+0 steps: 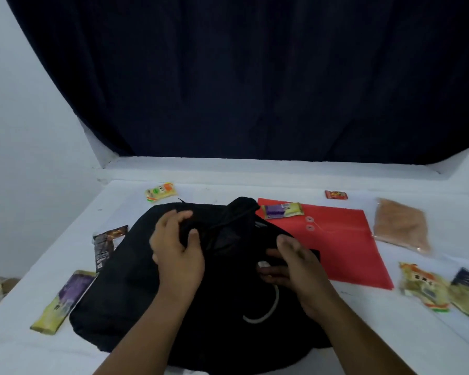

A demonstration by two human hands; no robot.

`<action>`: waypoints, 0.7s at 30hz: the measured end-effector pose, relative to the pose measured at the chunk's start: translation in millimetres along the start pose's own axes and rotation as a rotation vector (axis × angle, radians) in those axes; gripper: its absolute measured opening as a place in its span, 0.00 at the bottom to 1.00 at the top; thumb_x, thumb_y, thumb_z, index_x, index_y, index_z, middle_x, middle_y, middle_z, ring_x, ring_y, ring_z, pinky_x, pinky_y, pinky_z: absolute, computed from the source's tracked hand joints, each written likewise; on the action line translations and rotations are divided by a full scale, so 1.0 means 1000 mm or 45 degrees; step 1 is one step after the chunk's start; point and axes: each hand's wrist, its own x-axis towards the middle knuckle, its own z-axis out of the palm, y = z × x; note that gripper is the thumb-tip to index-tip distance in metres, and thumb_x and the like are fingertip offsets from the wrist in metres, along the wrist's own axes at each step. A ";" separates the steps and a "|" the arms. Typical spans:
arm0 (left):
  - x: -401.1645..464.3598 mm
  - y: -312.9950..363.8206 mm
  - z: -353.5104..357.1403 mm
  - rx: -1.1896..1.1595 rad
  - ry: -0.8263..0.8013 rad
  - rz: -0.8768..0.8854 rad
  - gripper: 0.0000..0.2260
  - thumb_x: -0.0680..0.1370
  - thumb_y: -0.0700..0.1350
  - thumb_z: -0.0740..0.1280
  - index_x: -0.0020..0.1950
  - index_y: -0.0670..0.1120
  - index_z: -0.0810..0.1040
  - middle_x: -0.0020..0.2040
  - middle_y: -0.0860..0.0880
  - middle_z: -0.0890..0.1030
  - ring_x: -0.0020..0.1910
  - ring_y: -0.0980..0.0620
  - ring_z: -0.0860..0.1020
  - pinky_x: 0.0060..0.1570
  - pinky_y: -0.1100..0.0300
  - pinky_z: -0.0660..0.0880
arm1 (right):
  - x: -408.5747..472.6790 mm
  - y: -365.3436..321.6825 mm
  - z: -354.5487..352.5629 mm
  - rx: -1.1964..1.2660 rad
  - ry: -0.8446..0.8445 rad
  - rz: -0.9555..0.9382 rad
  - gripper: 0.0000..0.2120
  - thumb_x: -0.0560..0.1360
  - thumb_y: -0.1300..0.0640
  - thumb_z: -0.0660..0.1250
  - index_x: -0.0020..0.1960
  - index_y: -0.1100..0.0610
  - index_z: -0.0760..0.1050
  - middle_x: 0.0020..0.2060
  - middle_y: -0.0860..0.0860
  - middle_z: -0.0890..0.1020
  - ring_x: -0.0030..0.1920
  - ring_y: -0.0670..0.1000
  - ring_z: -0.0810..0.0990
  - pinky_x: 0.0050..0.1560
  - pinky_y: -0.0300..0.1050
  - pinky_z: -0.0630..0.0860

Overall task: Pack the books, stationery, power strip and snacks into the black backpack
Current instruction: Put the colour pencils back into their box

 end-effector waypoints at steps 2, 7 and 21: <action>-0.004 -0.005 0.018 -0.006 -0.340 0.061 0.10 0.80 0.43 0.66 0.57 0.54 0.82 0.65 0.54 0.77 0.69 0.52 0.71 0.71 0.46 0.66 | -0.005 -0.001 -0.005 0.014 -0.017 0.008 0.09 0.80 0.45 0.63 0.59 0.44 0.74 0.57 0.54 0.82 0.47 0.59 0.86 0.49 0.54 0.83; -0.041 0.017 0.048 -0.214 -1.169 0.027 0.14 0.84 0.54 0.60 0.67 0.57 0.78 0.69 0.60 0.75 0.73 0.58 0.68 0.72 0.61 0.63 | -0.013 0.005 -0.020 -0.028 0.054 -0.010 0.19 0.77 0.41 0.66 0.65 0.47 0.76 0.57 0.50 0.83 0.53 0.53 0.85 0.55 0.55 0.81; -0.123 0.029 0.128 0.877 -1.092 0.331 0.31 0.80 0.48 0.57 0.80 0.47 0.47 0.81 0.41 0.39 0.77 0.37 0.29 0.73 0.38 0.30 | -0.037 0.033 -0.134 -0.481 0.622 -0.227 0.12 0.77 0.59 0.69 0.59 0.48 0.77 0.50 0.45 0.84 0.44 0.43 0.84 0.50 0.44 0.81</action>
